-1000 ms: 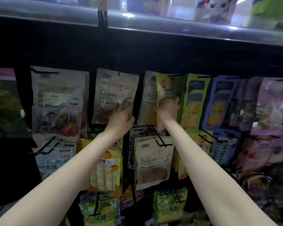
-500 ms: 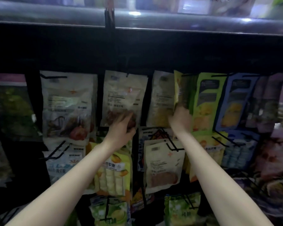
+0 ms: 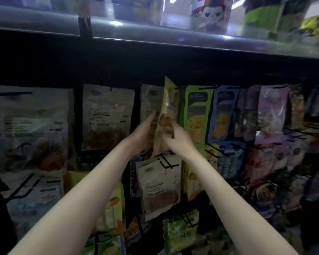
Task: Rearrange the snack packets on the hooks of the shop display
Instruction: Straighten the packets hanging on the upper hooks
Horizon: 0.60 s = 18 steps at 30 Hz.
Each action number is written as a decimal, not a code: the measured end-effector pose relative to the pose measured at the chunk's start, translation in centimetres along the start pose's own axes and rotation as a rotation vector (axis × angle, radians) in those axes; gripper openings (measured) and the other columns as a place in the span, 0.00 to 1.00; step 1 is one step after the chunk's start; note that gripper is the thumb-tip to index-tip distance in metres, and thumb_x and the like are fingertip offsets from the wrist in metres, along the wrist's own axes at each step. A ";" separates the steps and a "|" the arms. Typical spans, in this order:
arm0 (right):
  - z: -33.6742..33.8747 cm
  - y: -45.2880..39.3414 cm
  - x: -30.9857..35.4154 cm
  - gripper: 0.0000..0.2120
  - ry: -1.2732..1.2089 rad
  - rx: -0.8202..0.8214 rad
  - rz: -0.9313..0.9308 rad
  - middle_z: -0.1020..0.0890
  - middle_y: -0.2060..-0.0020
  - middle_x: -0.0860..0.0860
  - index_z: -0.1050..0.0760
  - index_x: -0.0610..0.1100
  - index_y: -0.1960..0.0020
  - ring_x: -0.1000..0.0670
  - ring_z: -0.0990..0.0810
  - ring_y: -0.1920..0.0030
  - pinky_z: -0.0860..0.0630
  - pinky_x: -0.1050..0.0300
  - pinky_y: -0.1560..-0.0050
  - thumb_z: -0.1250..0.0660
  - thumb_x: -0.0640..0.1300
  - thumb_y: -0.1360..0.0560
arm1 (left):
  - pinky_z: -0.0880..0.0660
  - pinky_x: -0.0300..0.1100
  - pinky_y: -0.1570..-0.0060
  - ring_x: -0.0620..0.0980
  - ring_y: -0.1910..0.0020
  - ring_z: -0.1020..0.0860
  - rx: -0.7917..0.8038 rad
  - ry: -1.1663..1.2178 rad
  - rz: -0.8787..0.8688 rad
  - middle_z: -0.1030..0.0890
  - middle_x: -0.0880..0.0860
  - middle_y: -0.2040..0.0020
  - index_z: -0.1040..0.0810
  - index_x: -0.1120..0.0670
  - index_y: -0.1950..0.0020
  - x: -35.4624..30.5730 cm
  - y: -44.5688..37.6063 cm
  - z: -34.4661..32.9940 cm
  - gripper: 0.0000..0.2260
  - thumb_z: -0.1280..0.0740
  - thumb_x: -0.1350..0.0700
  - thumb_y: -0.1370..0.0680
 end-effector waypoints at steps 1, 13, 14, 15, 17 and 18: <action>-0.3 0.5 -0.8 0.26 -0.078 0.079 -0.017 0.30 0.37 0.56 0.45 0.47 0.25 0.56 0.31 0.36 0.32 0.63 0.42 0.41 0.45 0.21 | 0.27 0.40 0.55 0.45 0.50 0.23 -0.003 -0.034 -0.015 0.21 0.49 0.46 0.27 0.45 0.38 0.0 -0.1 -0.3 0.18 0.47 0.39 0.21; 4.9 -0.2 -6.8 0.38 -0.336 0.041 -0.126 0.45 0.25 0.52 0.55 0.54 0.24 0.50 0.44 0.26 0.42 0.53 0.29 0.34 0.52 0.24 | 0.27 0.35 0.56 0.43 0.50 0.22 -0.213 -0.449 -0.246 0.21 0.44 0.49 0.28 0.46 0.38 -3.9 1.7 -0.2 0.14 0.36 0.58 0.22; 5.1 -0.6 -7.1 0.40 -0.380 0.045 -0.112 0.45 0.25 0.53 0.56 0.55 0.24 0.50 0.44 0.26 0.43 0.52 0.29 0.33 0.53 0.25 | 0.26 0.35 0.56 0.43 0.51 0.21 -0.180 -0.405 -0.248 0.21 0.43 0.50 0.27 0.46 0.40 -4.5 2.3 -0.3 0.13 0.36 0.58 0.22; 5.3 -1.0 -7.3 0.42 -0.434 0.062 -0.101 0.44 0.25 0.53 0.57 0.57 0.24 0.50 0.43 0.26 0.42 0.51 0.28 0.32 0.54 0.27 | 0.24 0.36 0.54 0.45 0.50 0.20 -0.145 -0.358 -0.243 0.19 0.45 0.50 0.26 0.46 0.40 -4.8 2.9 -0.3 0.12 0.36 0.59 0.22; 5.7 -1.7 -7.5 0.46 -0.527 0.121 -0.077 0.40 0.26 0.53 0.57 0.58 0.24 0.49 0.39 0.28 0.39 0.46 0.28 0.29 0.56 0.30 | 0.23 0.39 0.52 0.48 0.48 0.19 -0.071 -0.305 -0.204 0.18 0.48 0.47 0.26 0.46 0.40 -4.6 3.8 -0.6 0.14 0.34 0.58 0.24; 5.9 -2.0 -7.6 0.48 -0.558 0.162 -0.050 0.37 0.28 0.53 0.56 0.58 0.24 0.50 0.36 0.29 0.37 0.45 0.29 0.27 0.56 0.32 | 0.22 0.39 0.52 0.47 0.47 0.19 -0.047 -0.306 -0.191 0.18 0.48 0.46 0.27 0.46 0.38 -4.4 4.2 -0.9 0.16 0.34 0.57 0.25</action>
Point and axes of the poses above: each hand's wrist, its own y-axis away from the middle knuckle, its own z-axis out of the back of the hand, x = y × z, the point moved 9 cm from there along -y, towards the middle knuckle
